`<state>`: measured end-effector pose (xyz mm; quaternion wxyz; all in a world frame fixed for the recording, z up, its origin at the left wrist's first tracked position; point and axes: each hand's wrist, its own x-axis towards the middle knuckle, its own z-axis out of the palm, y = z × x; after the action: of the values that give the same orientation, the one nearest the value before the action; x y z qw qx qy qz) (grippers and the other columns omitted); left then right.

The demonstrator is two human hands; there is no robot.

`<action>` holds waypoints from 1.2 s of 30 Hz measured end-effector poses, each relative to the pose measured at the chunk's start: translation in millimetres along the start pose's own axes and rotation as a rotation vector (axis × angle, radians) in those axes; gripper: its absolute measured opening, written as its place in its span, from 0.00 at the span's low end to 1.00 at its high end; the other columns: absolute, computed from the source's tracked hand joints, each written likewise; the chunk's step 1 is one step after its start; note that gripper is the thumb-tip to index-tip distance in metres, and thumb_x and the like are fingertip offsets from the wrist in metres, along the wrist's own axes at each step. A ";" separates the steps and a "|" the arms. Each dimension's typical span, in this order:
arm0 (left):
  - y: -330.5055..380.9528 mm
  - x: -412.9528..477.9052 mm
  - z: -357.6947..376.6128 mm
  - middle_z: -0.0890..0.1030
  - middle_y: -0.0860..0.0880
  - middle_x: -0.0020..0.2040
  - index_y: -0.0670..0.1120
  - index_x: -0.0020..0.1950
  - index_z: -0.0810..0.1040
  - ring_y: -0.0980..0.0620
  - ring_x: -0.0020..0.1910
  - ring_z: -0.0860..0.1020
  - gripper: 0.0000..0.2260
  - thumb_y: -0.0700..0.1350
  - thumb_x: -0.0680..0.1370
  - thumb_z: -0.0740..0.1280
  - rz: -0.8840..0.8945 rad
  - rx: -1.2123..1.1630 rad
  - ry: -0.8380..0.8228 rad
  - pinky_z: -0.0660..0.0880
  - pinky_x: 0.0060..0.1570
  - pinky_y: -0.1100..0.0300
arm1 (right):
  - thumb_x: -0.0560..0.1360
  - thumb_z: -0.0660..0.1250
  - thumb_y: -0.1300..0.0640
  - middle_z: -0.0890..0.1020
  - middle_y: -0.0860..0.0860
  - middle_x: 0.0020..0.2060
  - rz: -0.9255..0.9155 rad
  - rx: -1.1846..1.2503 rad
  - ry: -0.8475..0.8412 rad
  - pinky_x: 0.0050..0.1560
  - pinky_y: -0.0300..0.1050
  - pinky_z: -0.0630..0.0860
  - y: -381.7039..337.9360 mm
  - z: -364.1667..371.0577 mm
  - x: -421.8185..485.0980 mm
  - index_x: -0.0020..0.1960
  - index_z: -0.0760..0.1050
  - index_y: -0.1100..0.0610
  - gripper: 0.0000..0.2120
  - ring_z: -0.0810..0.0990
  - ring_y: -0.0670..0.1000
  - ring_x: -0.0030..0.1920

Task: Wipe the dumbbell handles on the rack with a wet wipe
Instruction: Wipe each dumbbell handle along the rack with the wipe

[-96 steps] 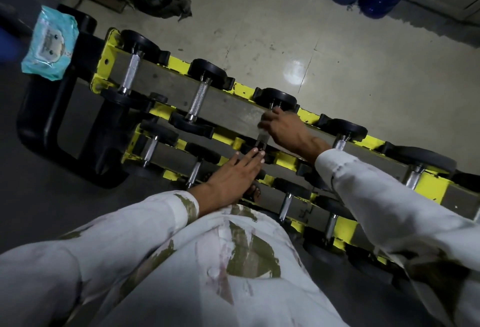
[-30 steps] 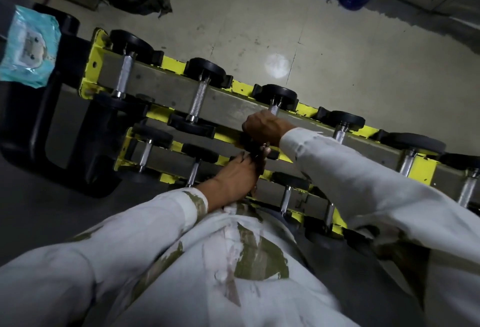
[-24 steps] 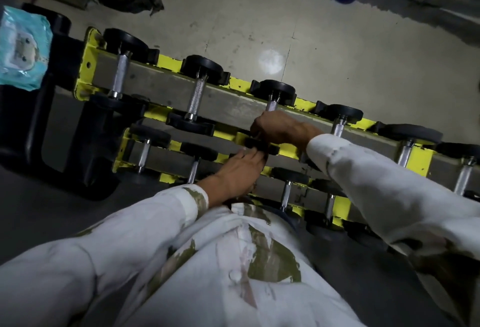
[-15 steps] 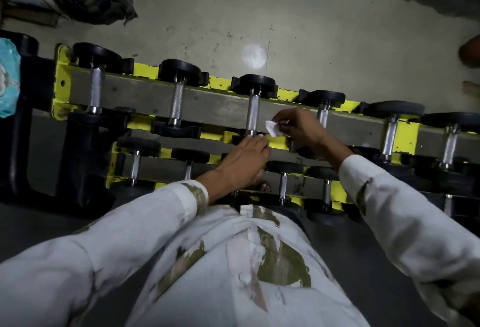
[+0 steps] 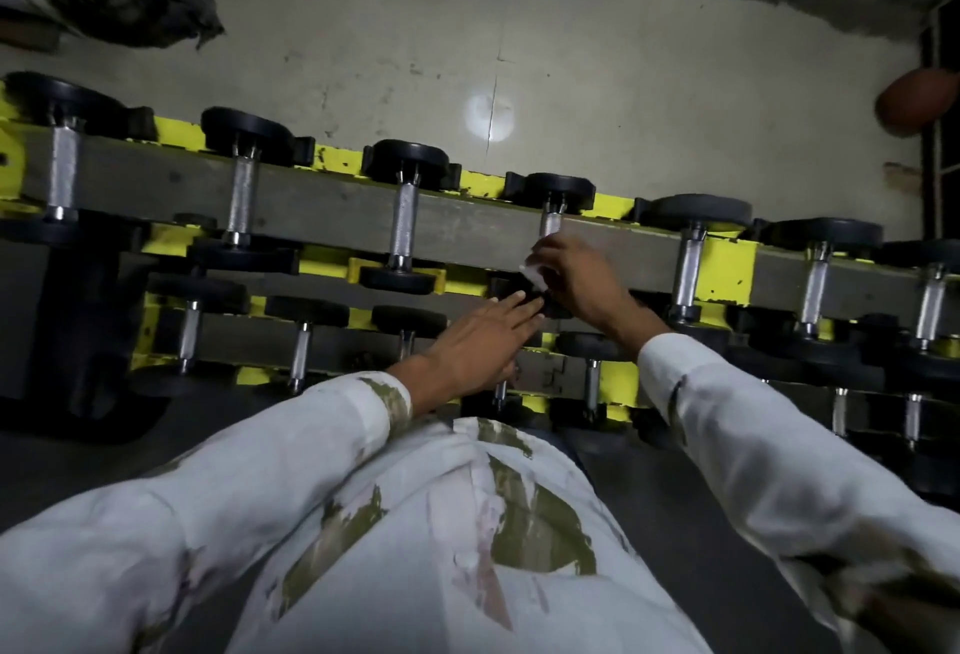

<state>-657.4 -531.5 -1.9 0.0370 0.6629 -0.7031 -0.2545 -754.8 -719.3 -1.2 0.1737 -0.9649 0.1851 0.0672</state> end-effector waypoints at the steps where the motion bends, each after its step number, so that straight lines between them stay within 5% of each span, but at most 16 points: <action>1: 6.8 3.0 3.7 0.55 0.44 0.84 0.44 0.83 0.58 0.44 0.83 0.54 0.34 0.46 0.80 0.68 -0.027 -0.011 -0.012 0.60 0.79 0.46 | 0.78 0.67 0.53 0.80 0.48 0.60 -0.071 -0.035 -0.065 0.51 0.53 0.80 2.7 2.3 -2.7 0.59 0.81 0.50 0.11 0.80 0.54 0.57; 5: 29.9 7.7 17.1 0.49 0.45 0.85 0.44 0.84 0.54 0.45 0.83 0.52 0.35 0.46 0.81 0.66 -0.140 0.006 -0.026 0.57 0.80 0.47 | 0.79 0.67 0.49 0.81 0.44 0.61 -0.327 -0.245 -0.157 0.44 0.48 0.81 26.3 -5.8 8.3 0.61 0.79 0.47 0.12 0.84 0.53 0.51; 10: 57.4 12.5 24.1 0.44 0.45 0.85 0.43 0.84 0.50 0.45 0.83 0.51 0.38 0.45 0.80 0.67 -0.291 -0.047 -0.023 0.58 0.79 0.48 | 0.79 0.64 0.60 0.80 0.46 0.65 -0.215 -0.266 0.027 0.41 0.49 0.80 48.3 -39.7 40.0 0.64 0.80 0.49 0.16 0.84 0.56 0.52; 15: 72.2 15.4 17.5 0.46 0.44 0.85 0.42 0.84 0.51 0.46 0.83 0.51 0.34 0.44 0.82 0.64 -0.353 -0.066 -0.016 0.56 0.80 0.49 | 0.78 0.66 0.53 0.84 0.49 0.54 -0.530 -0.278 -0.339 0.42 0.47 0.81 31.0 -14.4 9.2 0.61 0.79 0.48 0.12 0.84 0.54 0.49; 20: 75.1 15.3 14.0 0.44 0.45 0.85 0.41 0.84 0.50 0.46 0.83 0.50 0.35 0.43 0.81 0.64 -0.363 -0.082 -0.024 0.56 0.80 0.48 | 0.80 0.64 0.55 0.82 0.48 0.58 -0.385 -0.327 -0.098 0.40 0.45 0.73 45.9 -18.1 40.3 0.61 0.80 0.50 0.12 0.80 0.54 0.56; 23: 70.7 13.9 11.4 0.45 0.44 0.85 0.42 0.84 0.50 0.46 0.83 0.50 0.34 0.43 0.82 0.63 -0.341 -0.072 -0.050 0.56 0.80 0.48 | 0.78 0.68 0.53 0.80 0.50 0.55 -0.503 -0.279 -0.134 0.40 0.45 0.72 41.2 3.9 13.7 0.58 0.81 0.51 0.11 0.77 0.53 0.55; 27: 63.6 12.7 10.5 0.43 0.45 0.85 0.42 0.85 0.49 0.47 0.83 0.49 0.36 0.43 0.81 0.63 -0.315 -0.057 -0.064 0.55 0.80 0.48 | 0.75 0.69 0.59 0.80 0.52 0.53 -0.154 0.172 -0.033 0.46 0.47 0.75 54.1 18.5 -13.6 0.55 0.80 0.52 0.10 0.79 0.55 0.51; 31: 58.9 9.3 10.9 0.42 0.45 0.85 0.42 0.85 0.49 0.47 0.83 0.49 0.36 0.43 0.81 0.64 -0.300 -0.067 -0.081 0.55 0.81 0.49 | 0.76 0.69 0.57 0.82 0.49 0.43 0.203 0.403 0.129 0.39 0.45 0.71 42.3 38.5 -33.5 0.50 0.76 0.52 0.04 0.79 0.52 0.42; 34: 53.0 8.7 9.8 0.42 0.45 0.85 0.42 0.84 0.50 0.47 0.83 0.50 0.37 0.43 0.80 0.65 -0.266 -0.051 -0.094 0.57 0.80 0.49 | 0.75 0.69 0.59 0.80 0.48 0.38 0.455 0.475 0.038 0.38 0.42 0.69 39.2 48.8 -23.4 0.45 0.80 0.54 0.02 0.77 0.50 0.40; 36: 49.1 7.7 8.7 0.42 0.44 0.85 0.42 0.84 0.50 0.46 0.83 0.50 0.37 0.43 0.80 0.65 -0.248 -0.037 -0.105 0.57 0.80 0.49 | 0.73 0.66 0.67 0.79 0.49 0.33 0.618 0.742 0.000 0.34 0.38 0.71 41.8 48.0 -1.8 0.37 0.78 0.56 0.09 0.78 0.53 0.38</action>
<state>-706.5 -536.6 8.3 -0.0195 0.7296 -0.6121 -0.3044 -775.5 -737.8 -58.5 0.4782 -0.7377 0.4745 0.0451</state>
